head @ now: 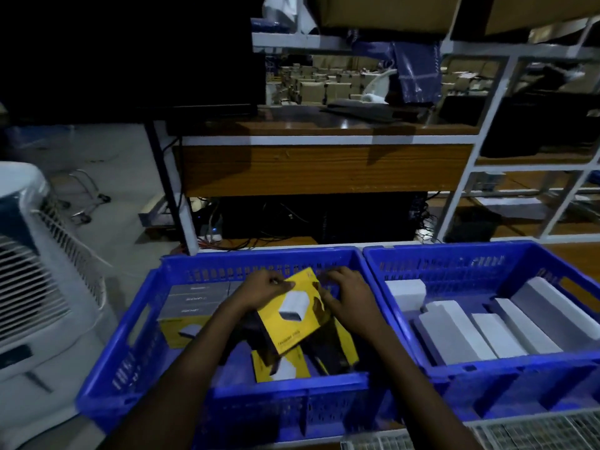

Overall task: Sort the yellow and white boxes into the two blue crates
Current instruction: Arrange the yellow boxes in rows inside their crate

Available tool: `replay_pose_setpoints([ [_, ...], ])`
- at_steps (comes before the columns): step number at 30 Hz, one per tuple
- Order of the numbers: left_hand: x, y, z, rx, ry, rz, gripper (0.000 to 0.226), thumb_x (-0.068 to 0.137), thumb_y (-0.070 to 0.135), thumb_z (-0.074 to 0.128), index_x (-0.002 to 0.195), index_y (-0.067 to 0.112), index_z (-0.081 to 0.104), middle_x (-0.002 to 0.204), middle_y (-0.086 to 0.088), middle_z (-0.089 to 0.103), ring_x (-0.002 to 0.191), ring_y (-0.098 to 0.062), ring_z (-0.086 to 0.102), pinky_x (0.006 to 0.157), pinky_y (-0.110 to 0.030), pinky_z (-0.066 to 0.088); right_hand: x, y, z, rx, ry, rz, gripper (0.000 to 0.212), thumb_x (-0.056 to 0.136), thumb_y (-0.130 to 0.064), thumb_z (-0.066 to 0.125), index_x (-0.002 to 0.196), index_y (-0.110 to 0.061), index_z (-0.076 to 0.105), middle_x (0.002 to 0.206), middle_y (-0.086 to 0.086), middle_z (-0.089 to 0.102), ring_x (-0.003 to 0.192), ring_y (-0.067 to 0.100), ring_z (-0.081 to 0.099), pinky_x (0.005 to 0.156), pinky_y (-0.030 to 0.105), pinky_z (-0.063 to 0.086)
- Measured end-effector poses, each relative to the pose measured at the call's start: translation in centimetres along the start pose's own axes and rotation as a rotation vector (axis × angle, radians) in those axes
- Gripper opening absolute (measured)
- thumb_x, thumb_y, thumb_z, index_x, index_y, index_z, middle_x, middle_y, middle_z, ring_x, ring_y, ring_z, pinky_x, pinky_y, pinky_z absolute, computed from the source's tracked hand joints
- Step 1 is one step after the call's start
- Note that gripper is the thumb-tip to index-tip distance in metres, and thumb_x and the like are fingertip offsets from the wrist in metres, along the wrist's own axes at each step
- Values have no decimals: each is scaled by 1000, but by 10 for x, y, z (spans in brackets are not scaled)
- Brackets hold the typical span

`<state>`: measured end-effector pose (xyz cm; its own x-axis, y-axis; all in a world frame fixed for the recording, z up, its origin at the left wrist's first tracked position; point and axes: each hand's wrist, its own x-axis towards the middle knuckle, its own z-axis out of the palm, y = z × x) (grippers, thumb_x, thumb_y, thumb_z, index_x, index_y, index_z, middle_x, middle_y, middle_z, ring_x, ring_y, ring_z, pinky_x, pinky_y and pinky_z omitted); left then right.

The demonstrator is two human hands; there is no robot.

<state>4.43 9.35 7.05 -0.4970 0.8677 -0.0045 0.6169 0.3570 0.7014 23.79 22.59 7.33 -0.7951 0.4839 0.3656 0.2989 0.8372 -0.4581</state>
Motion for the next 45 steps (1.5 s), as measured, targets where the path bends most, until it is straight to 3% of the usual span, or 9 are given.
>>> replay_pose_setpoints([
  [6,-32,-36,-50,-219,254,-204,44,93,40,62,65,11,45,61,-9,33,57,-17,38,53,-26,26,48,-59,54,482,-138,115,48,85,-39,62,126,-15,56,119,9,63,107,25,60,89,40,49],
  [9,-48,-63,-57,-290,240,-381,32,78,43,58,63,18,45,65,-8,47,67,-19,47,68,-39,40,66,-69,85,606,-200,314,30,90,-28,67,115,-13,64,105,9,67,93,24,62,77,38,50],
  [12,-75,-67,-52,-309,209,-497,25,91,28,56,68,17,57,71,-6,59,67,-22,54,72,-36,42,70,-69,105,637,-296,483,14,90,-26,66,86,-14,70,66,4,56,60,19,51,56,25,37],
  [16,-74,-67,-48,-302,161,-469,23,94,20,53,71,18,56,77,-8,56,70,-19,52,68,-32,36,69,-64,108,672,-330,569,15,90,-26,65,83,-13,68,65,9,52,52,20,48,46,22,34],
  [21,-73,-72,-46,-140,234,-389,17,94,26,58,95,17,73,109,-6,69,99,-19,60,77,-25,37,68,-62,100,640,-512,399,14,93,-18,60,91,-5,64,68,9,55,52,15,55,52,25,41],
  [28,-78,-83,-51,172,326,-277,56,60,74,68,96,32,71,92,13,70,85,-5,64,75,-30,55,72,-64,108,434,-618,219,34,74,-14,74,104,-24,61,84,6,70,69,24,66,60,37,55],
  [32,-80,-76,-51,334,191,-220,58,67,56,79,115,25,67,112,8,63,101,-10,58,88,-34,51,65,-69,115,177,-561,80,34,71,-24,80,96,-12,60,89,10,65,83,27,61,68,37,48],
  [38,-78,-86,-46,576,159,-244,56,73,44,79,123,28,61,124,2,55,110,-19,55,94,-38,48,61,-72,118,225,-619,66,37,83,-15,72,118,-18,62,112,3,65,100,20,61,78,25,45],
  [45,-77,-98,-41,793,115,-337,46,74,37,78,114,27,56,127,-4,51,118,-28,47,99,-46,35,57,-73,122,278,-698,79,26,87,-16,65,113,-18,61,101,0,64,87,16,58,57,14,40],
])
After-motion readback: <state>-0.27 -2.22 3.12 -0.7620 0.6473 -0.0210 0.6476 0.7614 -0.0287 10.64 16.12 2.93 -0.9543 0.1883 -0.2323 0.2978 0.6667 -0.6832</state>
